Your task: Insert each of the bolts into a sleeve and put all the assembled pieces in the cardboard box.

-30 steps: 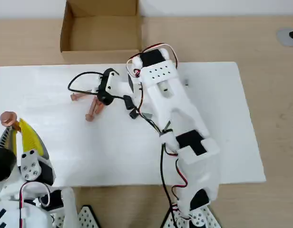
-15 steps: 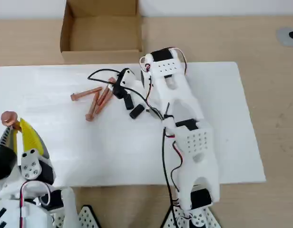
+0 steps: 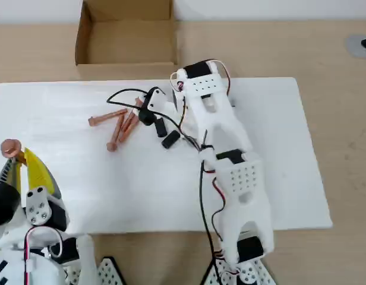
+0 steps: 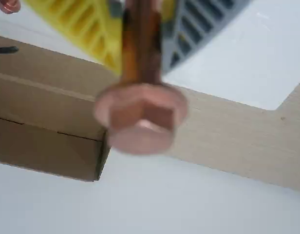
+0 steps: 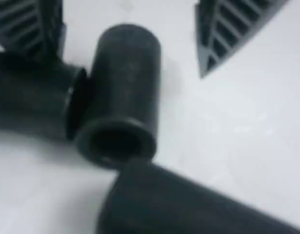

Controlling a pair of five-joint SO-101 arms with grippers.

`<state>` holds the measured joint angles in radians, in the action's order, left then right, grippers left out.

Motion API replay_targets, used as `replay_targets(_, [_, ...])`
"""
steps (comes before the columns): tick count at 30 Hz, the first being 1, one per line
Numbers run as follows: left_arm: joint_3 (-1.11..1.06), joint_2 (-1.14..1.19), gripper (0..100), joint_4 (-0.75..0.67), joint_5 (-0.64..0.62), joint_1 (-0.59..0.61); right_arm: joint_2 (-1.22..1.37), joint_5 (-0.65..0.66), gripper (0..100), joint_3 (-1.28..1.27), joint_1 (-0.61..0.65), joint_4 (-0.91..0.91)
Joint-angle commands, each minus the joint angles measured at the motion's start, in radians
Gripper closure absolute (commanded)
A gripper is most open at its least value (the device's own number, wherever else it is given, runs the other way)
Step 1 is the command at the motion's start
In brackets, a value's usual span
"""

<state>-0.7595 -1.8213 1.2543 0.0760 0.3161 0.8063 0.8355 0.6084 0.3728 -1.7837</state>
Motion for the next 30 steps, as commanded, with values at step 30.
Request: replay_targets(30, [-0.100,-0.001,99,-0.031,0.006,0.000,-0.624,-0.049,98.8,0.015,0.073,-0.006])
